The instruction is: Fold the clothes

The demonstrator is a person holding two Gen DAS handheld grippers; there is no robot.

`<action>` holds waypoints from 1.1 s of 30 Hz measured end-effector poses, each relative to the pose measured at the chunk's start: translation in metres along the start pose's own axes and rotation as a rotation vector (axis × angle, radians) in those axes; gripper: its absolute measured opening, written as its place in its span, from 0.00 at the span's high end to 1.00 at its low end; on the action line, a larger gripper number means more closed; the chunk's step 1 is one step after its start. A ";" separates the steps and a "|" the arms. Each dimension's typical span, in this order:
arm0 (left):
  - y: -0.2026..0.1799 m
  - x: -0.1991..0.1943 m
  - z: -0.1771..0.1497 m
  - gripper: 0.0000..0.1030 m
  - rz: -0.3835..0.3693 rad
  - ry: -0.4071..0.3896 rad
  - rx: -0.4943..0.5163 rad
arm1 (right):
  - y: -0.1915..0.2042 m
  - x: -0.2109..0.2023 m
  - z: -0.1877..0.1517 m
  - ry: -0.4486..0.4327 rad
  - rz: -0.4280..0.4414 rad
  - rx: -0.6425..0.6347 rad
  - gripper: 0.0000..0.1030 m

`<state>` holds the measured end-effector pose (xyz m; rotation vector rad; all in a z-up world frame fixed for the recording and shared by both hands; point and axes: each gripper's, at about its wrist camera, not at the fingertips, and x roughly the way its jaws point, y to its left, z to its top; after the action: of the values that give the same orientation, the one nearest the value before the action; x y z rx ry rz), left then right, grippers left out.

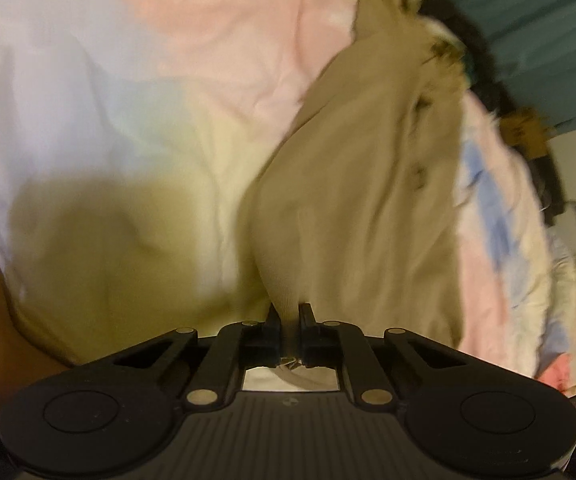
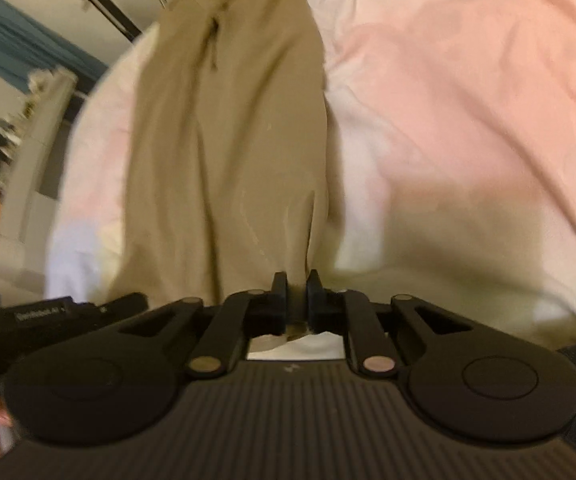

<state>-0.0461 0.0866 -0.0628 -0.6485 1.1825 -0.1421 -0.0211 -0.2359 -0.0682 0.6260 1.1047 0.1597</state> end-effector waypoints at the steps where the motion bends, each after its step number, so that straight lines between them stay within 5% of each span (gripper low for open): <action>1: -0.001 -0.009 0.001 0.92 -0.031 -0.015 -0.003 | -0.002 -0.009 0.002 -0.021 0.027 0.010 0.89; 7: -0.018 -0.066 0.007 0.93 -0.222 -0.090 -0.008 | 0.004 -0.069 0.019 -0.175 0.185 0.041 0.91; 14: -0.035 -0.131 -0.007 0.94 -0.375 -0.228 0.000 | 0.023 -0.147 0.015 -0.384 0.285 -0.079 0.91; 21: -0.033 -0.156 -0.062 0.94 -0.386 -0.271 0.028 | 0.005 -0.170 -0.040 -0.442 0.275 -0.152 0.91; 26: -0.004 -0.149 -0.097 0.94 -0.382 -0.234 -0.042 | -0.011 -0.179 -0.088 -0.481 0.283 -0.140 0.91; 33: -0.012 -0.121 -0.060 0.94 -0.325 -0.259 -0.072 | -0.014 -0.168 -0.056 -0.493 0.306 -0.073 0.91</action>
<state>-0.1443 0.1054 0.0289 -0.8928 0.8309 -0.2814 -0.1493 -0.2965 0.0390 0.7192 0.5230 0.2906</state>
